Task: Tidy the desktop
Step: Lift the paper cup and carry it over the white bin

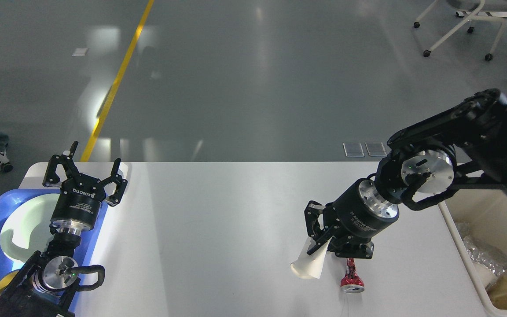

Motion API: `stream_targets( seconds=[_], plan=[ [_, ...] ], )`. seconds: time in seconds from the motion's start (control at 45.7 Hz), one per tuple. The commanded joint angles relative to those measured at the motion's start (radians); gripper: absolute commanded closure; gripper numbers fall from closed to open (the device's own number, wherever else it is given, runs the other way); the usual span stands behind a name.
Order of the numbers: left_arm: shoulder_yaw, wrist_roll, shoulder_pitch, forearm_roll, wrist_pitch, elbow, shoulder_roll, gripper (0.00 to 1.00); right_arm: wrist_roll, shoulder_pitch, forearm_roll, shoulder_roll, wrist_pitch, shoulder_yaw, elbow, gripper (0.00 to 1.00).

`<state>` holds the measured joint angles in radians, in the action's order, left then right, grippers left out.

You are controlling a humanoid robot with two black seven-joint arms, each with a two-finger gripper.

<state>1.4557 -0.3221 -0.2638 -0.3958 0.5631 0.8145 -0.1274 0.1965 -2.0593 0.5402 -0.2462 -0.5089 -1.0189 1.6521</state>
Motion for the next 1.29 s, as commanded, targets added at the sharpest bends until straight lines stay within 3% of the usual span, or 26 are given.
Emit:
stream_targets(
  seconds=[0.0,0.197,0.504,0.788,1.007,1.16,1.27],
  plan=[
    [0.000,0.000,0.000,0.000,0.000,0.000,0.000,0.03,0.000,-0.125,-0.227,-0.073,-0.097,-0.003,0.032,1.00],
    [0.000,0.000,0.000,0.000,0.000,0.000,0.000,0.03,-0.006,-0.274,-0.379,-0.125,-0.232,-0.003,0.041,1.00],
    [0.000,0.000,0.000,0.000,0.000,0.000,0.000,0.03,-0.009,-0.311,-0.390,-0.171,-0.223,-0.053,0.040,1.00],
    [0.000,0.000,0.000,0.000,0.000,0.000,0.000,0.03,-0.009,-0.159,-0.471,-0.317,-0.047,-0.214,-0.098,1.00],
    [0.000,0.000,0.000,0.000,0.000,0.000,0.000,0.03,-0.009,0.120,-0.526,-0.461,0.137,-0.199,-0.337,1.00],
    [0.000,0.000,0.000,0.000,0.000,0.000,0.000,0.03,-0.009,0.381,-0.526,-0.473,0.314,-0.164,-0.543,1.00],
    [0.000,0.000,0.000,0.000,0.000,0.000,0.000,0.03,-0.011,0.576,-0.528,-0.467,0.349,-0.066,-0.727,1.00]
  ],
)
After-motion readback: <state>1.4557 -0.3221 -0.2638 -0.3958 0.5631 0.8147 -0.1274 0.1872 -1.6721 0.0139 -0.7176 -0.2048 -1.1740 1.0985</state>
